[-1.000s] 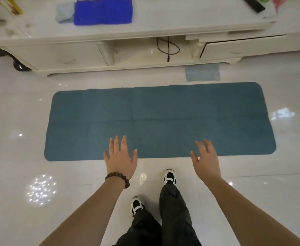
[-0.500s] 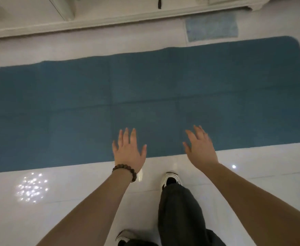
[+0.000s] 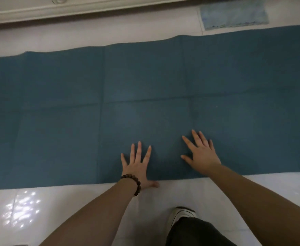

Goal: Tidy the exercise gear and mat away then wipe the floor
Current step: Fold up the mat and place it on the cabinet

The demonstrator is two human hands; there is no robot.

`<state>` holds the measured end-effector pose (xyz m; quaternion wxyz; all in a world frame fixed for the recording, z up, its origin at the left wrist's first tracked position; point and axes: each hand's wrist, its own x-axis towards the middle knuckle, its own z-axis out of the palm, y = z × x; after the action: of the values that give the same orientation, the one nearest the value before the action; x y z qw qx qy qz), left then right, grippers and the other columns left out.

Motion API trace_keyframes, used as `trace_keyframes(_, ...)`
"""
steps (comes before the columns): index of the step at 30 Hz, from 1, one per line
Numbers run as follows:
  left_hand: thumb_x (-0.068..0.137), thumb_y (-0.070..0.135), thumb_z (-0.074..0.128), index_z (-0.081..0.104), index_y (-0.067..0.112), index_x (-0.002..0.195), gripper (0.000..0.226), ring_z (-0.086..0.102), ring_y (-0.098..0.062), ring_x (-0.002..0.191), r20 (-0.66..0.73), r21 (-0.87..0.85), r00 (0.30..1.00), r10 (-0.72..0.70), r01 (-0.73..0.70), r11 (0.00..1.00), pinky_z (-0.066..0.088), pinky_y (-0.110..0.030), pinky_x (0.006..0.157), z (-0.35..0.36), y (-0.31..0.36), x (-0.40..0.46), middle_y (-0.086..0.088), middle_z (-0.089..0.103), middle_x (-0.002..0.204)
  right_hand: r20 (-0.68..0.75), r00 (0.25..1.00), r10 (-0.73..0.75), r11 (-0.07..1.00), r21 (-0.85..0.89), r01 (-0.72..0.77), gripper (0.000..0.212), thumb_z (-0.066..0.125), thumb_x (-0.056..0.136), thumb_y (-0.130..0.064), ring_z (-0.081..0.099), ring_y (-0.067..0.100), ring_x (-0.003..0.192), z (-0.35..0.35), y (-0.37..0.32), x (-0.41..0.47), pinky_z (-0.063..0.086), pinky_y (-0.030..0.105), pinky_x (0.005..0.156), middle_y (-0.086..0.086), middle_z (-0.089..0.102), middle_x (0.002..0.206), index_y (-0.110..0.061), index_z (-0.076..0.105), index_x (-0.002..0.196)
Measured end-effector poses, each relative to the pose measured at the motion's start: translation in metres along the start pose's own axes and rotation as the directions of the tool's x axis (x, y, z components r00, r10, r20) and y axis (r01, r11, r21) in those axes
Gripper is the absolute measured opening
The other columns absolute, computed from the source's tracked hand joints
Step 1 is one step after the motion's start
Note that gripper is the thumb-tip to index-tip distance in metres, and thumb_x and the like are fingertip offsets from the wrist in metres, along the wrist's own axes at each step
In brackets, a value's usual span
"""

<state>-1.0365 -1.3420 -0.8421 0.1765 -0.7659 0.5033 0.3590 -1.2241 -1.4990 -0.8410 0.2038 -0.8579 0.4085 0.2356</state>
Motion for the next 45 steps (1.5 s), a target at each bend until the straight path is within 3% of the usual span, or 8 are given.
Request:
trace_keyframes(11,0.097,0.028,0.041,-0.013,0.029,0.151,0.076,-0.023,-0.026,0.144,-0.055,0.132,0.994,0.098,-0.09,0.987,-0.005,-0.06,0.114,0.01,-0.016,-0.017,-0.002,-0.021,0.159,0.146,0.985,-0.094,0.995,-0.005,0.096,0.11,0.029,0.054,-0.095,-0.031,0.022,0.14,0.013,-0.026,-0.026,-0.008,0.063,0.11,-0.006,-0.035,0.149,-0.048,-0.011,0.144)
trace_keyframes(17,0.097,0.009,0.031,0.019,0.026,0.151,0.058,0.021,-0.018,0.145,-0.188,0.077,0.975,0.12,-0.108,0.991,0.024,-0.039,0.114,-0.026,-0.033,-0.039,-0.001,0.023,0.158,0.12,0.991,-0.057,0.995,-0.076,0.067,0.067,0.035,0.095,-0.01,0.009,0.022,0.146,-0.02,-0.028,-0.045,0.02,0.049,0.115,-0.005,0.005,0.16,-0.042,0.009,0.148)
trace_keyframes(21,0.094,0.008,0.035,0.038,0.022,0.134,0.043,0.059,-0.028,0.109,-0.383,0.137,0.909,0.165,-0.121,0.983,0.042,-0.034,0.074,-0.089,-0.033,-0.072,-0.005,0.056,0.124,-0.084,0.996,-0.024,0.994,-0.106,0.015,0.051,0.035,0.095,-0.012,0.051,0.027,0.121,-0.089,-0.048,-0.063,0.043,0.036,0.097,0.002,0.047,0.141,-0.035,0.039,0.14)
trace_keyframes(26,0.09,0.003,0.038,0.038,0.018,0.131,0.044,0.062,-0.031,0.096,-0.517,0.179,0.836,0.184,-0.104,0.978,0.038,-0.035,0.066,-0.176,-0.042,-0.086,-0.007,0.058,0.114,-0.273,0.962,-0.008,0.973,-0.224,-0.055,0.038,0.038,0.089,-0.006,0.06,0.034,0.097,-0.182,-0.065,-0.058,0.049,0.04,0.077,0.009,0.061,0.113,-0.024,0.048,0.121)
trace_keyframes(34,0.095,0.008,0.039,0.033,0.016,0.135,0.041,0.054,-0.027,0.109,-0.722,0.369,0.63,0.287,0.0,0.929,0.04,-0.038,0.083,-0.298,-0.067,-0.016,-0.008,0.055,0.12,-0.537,0.839,-0.092,0.924,-0.36,-0.129,0.029,0.045,0.085,-0.001,0.057,0.03,0.083,-0.275,-0.073,0.033,0.03,0.032,0.062,0.008,0.059,0.096,-0.016,0.048,0.11)
trace_keyframes(38,0.083,-0.001,0.046,-0.005,0.027,0.151,0.089,-0.01,-0.03,0.147,-0.813,0.389,0.455,0.364,-0.041,0.92,-0.005,-0.057,0.114,-0.31,-0.061,0.015,-0.01,-0.005,0.16,-0.591,0.804,-0.067,0.944,-0.299,-0.141,0.032,0.046,0.082,0.003,0.057,0.03,0.09,-0.292,-0.065,0.075,0.033,0.034,0.069,0.009,0.059,0.095,-0.013,0.05,0.11)
trace_keyframes(43,0.086,0.006,0.047,-0.028,0.032,0.145,0.099,-0.043,-0.03,0.134,-0.621,0.436,0.672,0.404,-0.132,0.89,-0.018,-0.062,0.109,-0.258,-0.06,0.064,-0.007,-0.048,0.144,-0.637,0.769,-0.054,0.915,-0.339,-0.217,0.04,0.043,0.086,-0.002,0.043,0.028,0.124,-0.295,-0.063,0.12,0.015,0.056,0.112,0.014,0.058,0.124,-0.014,0.047,0.124)
trace_keyframes(45,0.09,0.018,0.049,-0.028,0.033,0.145,0.095,-0.04,-0.032,0.135,-0.549,0.323,0.793,0.264,-0.09,0.942,-0.011,-0.064,0.111,-0.237,-0.071,0.087,-0.008,-0.047,0.145,-0.685,0.727,-0.047,0.904,-0.339,-0.261,0.065,0.048,0.087,-0.007,0.013,0.029,0.144,-0.292,-0.063,0.136,-0.003,0.065,0.111,0.014,0.021,0.155,-0.021,0.023,0.146)
